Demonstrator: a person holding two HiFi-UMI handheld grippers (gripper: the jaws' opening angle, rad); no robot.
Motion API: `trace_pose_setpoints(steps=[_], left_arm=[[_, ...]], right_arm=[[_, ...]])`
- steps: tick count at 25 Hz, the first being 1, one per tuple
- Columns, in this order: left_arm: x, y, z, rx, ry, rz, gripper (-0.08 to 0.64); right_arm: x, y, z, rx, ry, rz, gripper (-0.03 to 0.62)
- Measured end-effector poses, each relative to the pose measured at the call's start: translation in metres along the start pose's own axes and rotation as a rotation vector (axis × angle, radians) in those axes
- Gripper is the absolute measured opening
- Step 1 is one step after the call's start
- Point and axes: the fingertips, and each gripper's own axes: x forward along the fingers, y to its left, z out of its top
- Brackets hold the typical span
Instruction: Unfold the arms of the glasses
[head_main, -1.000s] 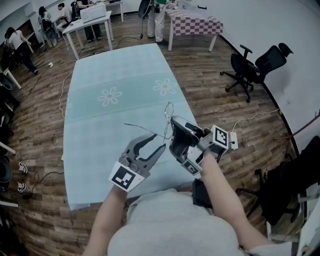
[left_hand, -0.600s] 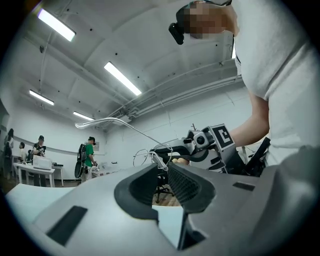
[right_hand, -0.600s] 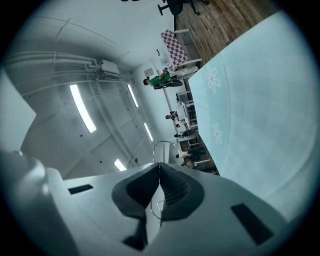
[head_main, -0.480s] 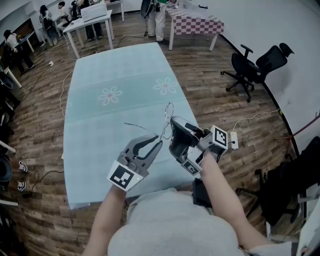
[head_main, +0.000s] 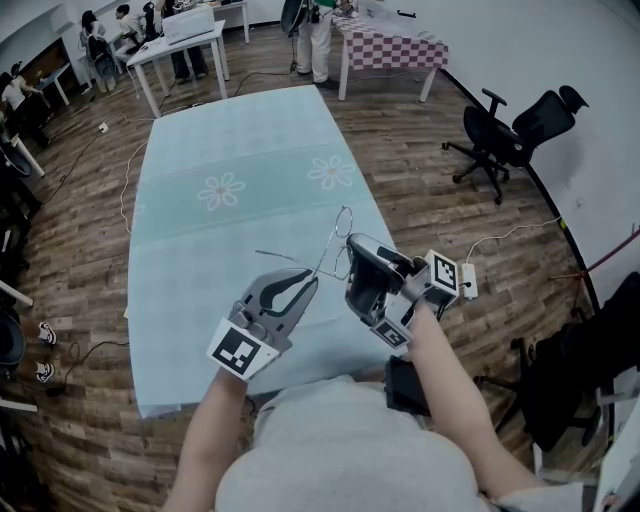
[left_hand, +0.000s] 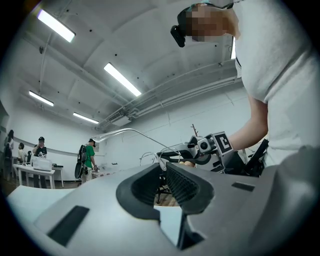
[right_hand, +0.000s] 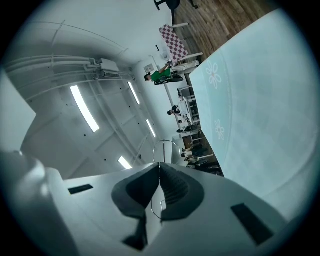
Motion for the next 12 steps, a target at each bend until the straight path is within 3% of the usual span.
trace_pose_setpoints(steps=[12], left_arm=[[-0.012,0.016,0.001,0.013,0.018,0.019,0.046]], right_arm=[[-0.004,0.002,-0.003,-0.037,0.053,-0.013,0.011]])
